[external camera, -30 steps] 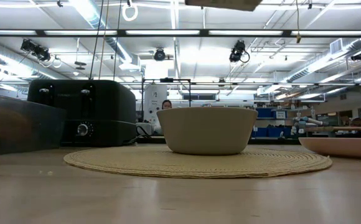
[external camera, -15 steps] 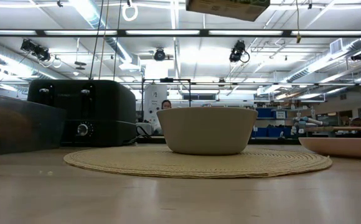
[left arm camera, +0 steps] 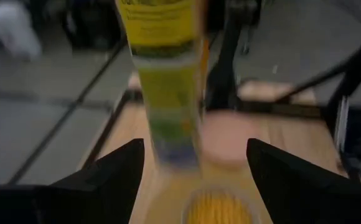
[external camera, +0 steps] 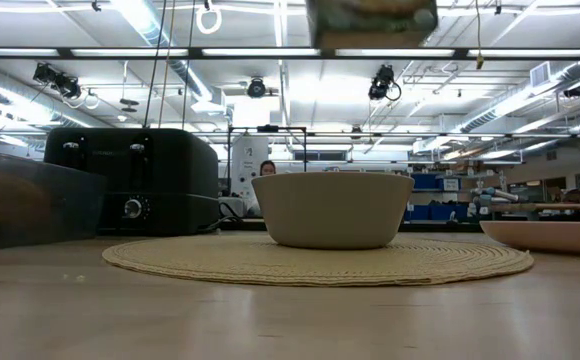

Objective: Arrange a breakfast setting
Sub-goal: Pour the cereal into the gray bowl

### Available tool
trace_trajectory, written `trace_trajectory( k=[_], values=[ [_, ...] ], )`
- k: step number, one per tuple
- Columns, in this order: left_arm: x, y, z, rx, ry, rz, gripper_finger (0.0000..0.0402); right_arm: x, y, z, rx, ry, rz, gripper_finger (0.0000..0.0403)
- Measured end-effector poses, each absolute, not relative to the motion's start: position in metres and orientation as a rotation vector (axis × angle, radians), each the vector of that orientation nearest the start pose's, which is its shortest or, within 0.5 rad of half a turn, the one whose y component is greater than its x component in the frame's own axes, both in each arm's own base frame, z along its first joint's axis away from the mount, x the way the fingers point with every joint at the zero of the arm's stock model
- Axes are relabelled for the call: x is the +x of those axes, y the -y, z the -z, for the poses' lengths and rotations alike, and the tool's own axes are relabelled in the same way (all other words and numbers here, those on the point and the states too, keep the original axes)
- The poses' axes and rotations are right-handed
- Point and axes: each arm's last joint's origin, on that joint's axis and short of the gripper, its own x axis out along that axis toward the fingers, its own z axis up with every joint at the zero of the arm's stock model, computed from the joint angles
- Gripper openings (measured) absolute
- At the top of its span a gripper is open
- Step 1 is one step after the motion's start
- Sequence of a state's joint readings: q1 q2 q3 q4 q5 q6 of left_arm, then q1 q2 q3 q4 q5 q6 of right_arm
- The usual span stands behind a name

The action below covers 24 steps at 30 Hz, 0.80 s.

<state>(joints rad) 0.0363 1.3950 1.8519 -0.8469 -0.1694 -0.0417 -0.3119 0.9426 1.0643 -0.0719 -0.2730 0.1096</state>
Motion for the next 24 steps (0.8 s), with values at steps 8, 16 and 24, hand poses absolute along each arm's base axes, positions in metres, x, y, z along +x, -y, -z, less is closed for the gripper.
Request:
trace_trajectory(
  k=[8,16,24],
  values=[
    [0.175,-0.004,-0.499,-0.120,-0.458,-0.338,0.0290,0.173,0.061,-0.363,0.097,-0.075,0.493,0.0093],
    [0.171,0.003,-0.501,-0.122,-0.445,-0.305,0.0290,0.164,0.076,-0.289,0.023,-0.246,1.154,0.0093],
    [0.195,0.004,-0.492,-0.126,-0.489,-0.330,0.0290,0.149,0.091,-0.223,0.095,-0.178,1.448,0.0093]
  ],
)
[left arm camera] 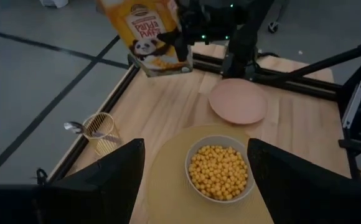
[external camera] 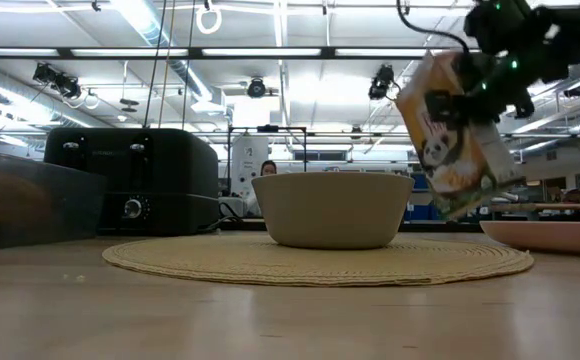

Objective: Arrange a breakfast setting
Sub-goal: Pour the cereal into the gray bowl

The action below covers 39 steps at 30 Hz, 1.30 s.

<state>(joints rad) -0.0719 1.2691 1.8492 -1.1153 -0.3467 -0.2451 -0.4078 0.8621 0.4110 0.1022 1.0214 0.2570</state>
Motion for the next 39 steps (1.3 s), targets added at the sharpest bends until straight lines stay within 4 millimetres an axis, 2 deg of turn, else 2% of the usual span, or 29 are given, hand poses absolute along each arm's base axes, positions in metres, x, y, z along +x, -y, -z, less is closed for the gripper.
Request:
trace_trajectory(
  k=[5,9,14,18,24,31,35,39],
  values=[
    [0.213,0.006,-0.484,-0.125,-0.525,-0.333,0.0290,0.139,0.100,-0.199,0.110,-0.093,1.496,0.0093],
    [0.225,0.006,-0.479,-0.120,-0.542,-0.338,0.0290,0.132,0.109,-0.192,0.096,-0.033,1.447,0.0093],
    [0.242,0.008,-0.471,-0.125,-0.578,-0.311,0.0290,0.126,0.123,-0.182,0.106,-0.090,1.409,0.0095],
    [0.252,0.010,-0.466,-0.136,-0.591,-0.280,0.0290,0.126,0.129,-0.179,0.082,-0.135,1.384,0.0115],
    [0.254,0.011,-0.463,-0.137,-0.616,-0.264,0.0290,0.132,0.135,-0.191,0.108,-0.230,1.350,0.0191],
    [0.252,0.011,-0.458,-0.131,-0.672,-0.264,0.0290,0.136,0.137,-0.214,0.336,-0.450,1.333,0.0284],
    [0.250,0.011,-0.456,-0.126,-0.700,-0.267,0.0290,0.135,0.135,-0.224,0.401,-0.567,1.277,0.0311],
    [0.246,0.011,-0.453,-0.134,-0.750,-0.280,0.0290,0.131,0.130,-0.231,0.452,-0.699,1.210,0.0317]
  ],
)
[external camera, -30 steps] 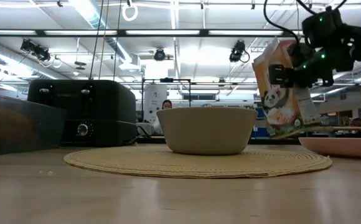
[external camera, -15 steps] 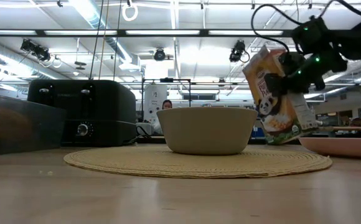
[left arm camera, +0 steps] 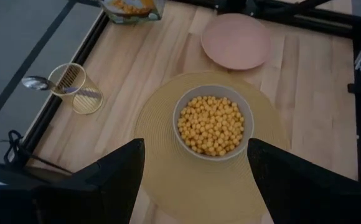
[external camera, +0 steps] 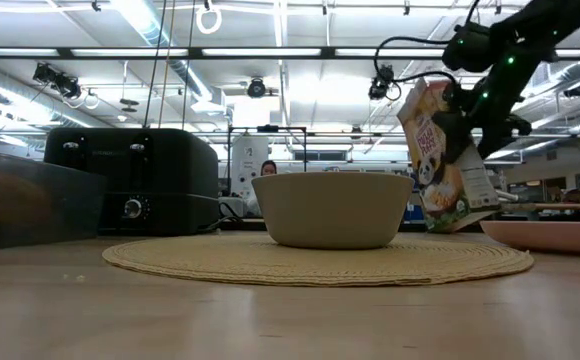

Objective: Arrange a breakfast setting
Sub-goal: Pour the cereal into the gray bowl, then put the pink plate on the table mat to the bottom left of the gray bowl

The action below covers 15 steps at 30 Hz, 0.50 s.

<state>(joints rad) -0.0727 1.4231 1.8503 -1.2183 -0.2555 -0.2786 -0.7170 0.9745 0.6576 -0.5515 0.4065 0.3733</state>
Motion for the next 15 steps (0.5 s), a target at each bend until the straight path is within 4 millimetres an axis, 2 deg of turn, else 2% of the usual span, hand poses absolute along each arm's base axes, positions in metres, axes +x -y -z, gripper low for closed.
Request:
trace_trajectory(
  k=[7,15],
  values=[
    [0.246,0.011,-0.452,-0.138,-0.762,-0.284,0.0290,0.122,0.120,-0.250,0.513,-0.883,1.192,0.0312],
    [0.245,0.015,-0.451,-0.137,-0.770,-0.272,0.0290,0.115,0.114,-0.271,0.515,-0.975,1.188,0.0311]
  ],
)
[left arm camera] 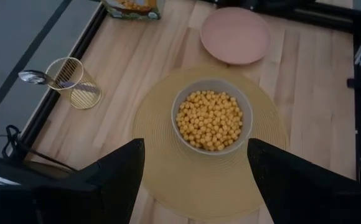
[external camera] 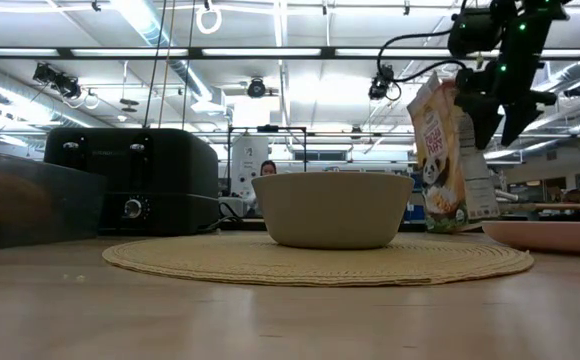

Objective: Arrange a breakfast setting
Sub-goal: Put the pink plate on the table mat to the bottom left of the gray bowl

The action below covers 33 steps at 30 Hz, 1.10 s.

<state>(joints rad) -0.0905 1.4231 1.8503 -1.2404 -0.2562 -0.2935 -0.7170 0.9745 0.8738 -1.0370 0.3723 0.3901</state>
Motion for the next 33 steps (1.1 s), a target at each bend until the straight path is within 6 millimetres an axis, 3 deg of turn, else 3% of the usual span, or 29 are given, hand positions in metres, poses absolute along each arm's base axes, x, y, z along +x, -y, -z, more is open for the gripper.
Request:
trace_trajectory(
  k=[11,20,33],
  values=[
    [0.238,0.015,-0.447,-0.157,-0.838,-0.296,0.0290,0.107,0.106,-0.289,0.523,-1.072,1.159,0.0310],
    [0.238,0.015,-0.447,-0.153,-0.841,-0.295,0.0290,0.102,0.086,-0.339,0.623,-1.066,0.933,0.0297],
    [0.235,0.006,-0.441,-0.189,-0.891,-0.351,0.0290,0.098,0.053,-0.421,0.692,-0.707,0.630,0.0270]
  ],
)
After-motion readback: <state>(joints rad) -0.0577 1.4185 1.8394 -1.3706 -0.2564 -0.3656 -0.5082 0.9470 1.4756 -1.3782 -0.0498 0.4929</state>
